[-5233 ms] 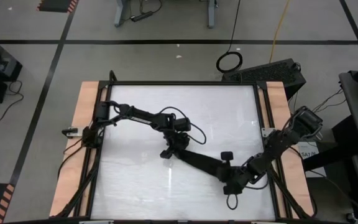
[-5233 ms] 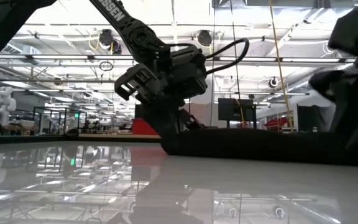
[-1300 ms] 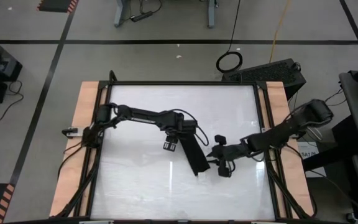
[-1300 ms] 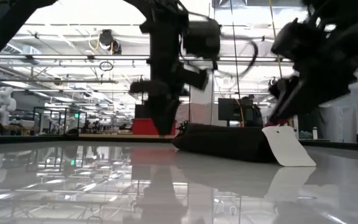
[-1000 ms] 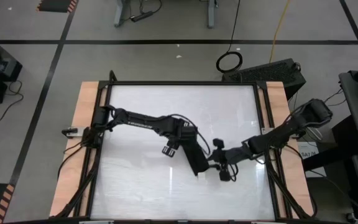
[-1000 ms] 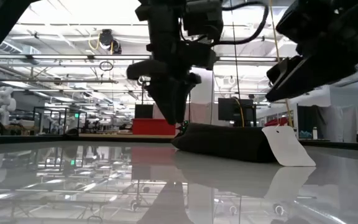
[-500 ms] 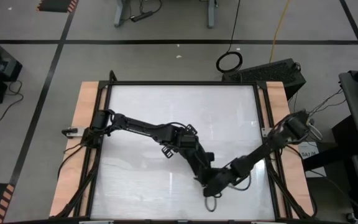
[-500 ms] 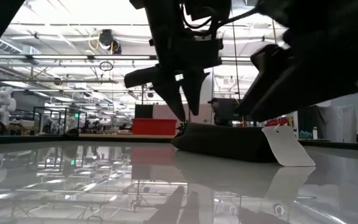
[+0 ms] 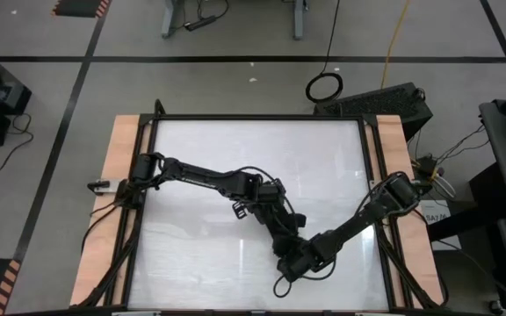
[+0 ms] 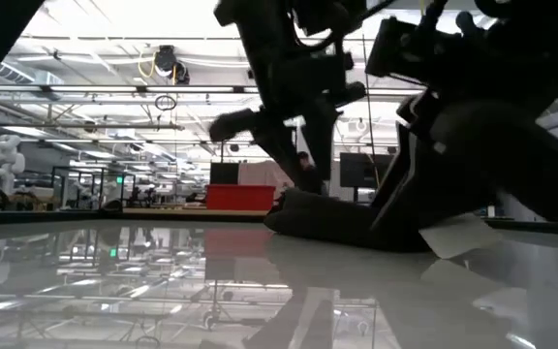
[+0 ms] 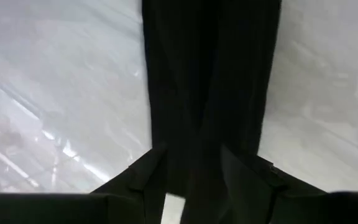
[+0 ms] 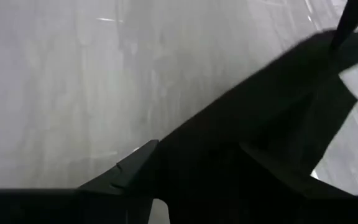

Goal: Roll towel
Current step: Roll the black towel

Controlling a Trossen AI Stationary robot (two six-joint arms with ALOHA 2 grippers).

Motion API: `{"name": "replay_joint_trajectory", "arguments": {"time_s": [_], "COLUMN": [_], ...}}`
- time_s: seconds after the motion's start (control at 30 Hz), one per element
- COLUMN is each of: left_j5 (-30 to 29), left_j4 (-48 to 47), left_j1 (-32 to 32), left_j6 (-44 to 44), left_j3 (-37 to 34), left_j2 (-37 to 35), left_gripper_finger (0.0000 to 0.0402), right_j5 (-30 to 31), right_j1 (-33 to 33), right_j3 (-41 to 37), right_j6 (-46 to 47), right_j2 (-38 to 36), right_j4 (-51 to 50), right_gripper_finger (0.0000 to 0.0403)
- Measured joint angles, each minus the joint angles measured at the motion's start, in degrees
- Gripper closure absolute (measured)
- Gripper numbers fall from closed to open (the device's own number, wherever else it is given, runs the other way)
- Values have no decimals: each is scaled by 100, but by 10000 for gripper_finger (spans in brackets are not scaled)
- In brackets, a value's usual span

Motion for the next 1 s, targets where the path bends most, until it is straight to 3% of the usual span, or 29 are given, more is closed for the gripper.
{"name": "replay_joint_trajectory", "arguments": {"time_s": [0.27,0.4,0.5,0.57,0.8,1.0], "left_j5": [443,601,874,1213,1521,1580], "left_j4": [-332,-462,-472,-520,-772,-602], "left_j1": [235,238,245,235,79,-284], "left_j6": [66,-296,-507,-707,-1435,-1640], "left_j3": [6,26,15,3,-17,-17], "left_j2": [597,654,616,591,342,34], "left_gripper_finger": [249,249,249,249,249,249], "right_j5": [245,95,-296,-631,-1251,-1432], "right_j1": [104,146,109,94,252,224], "right_j3": [-16,-27,-27,-28,-178,-1044], "right_j6": [727,1017,713,503,570,1188], "right_j2": [89,85,48,-45,-825,-1815], "right_j4": [-433,-813,-765,-784,-898,-520], "right_gripper_finger": [216,283,361,387,393,396]}}
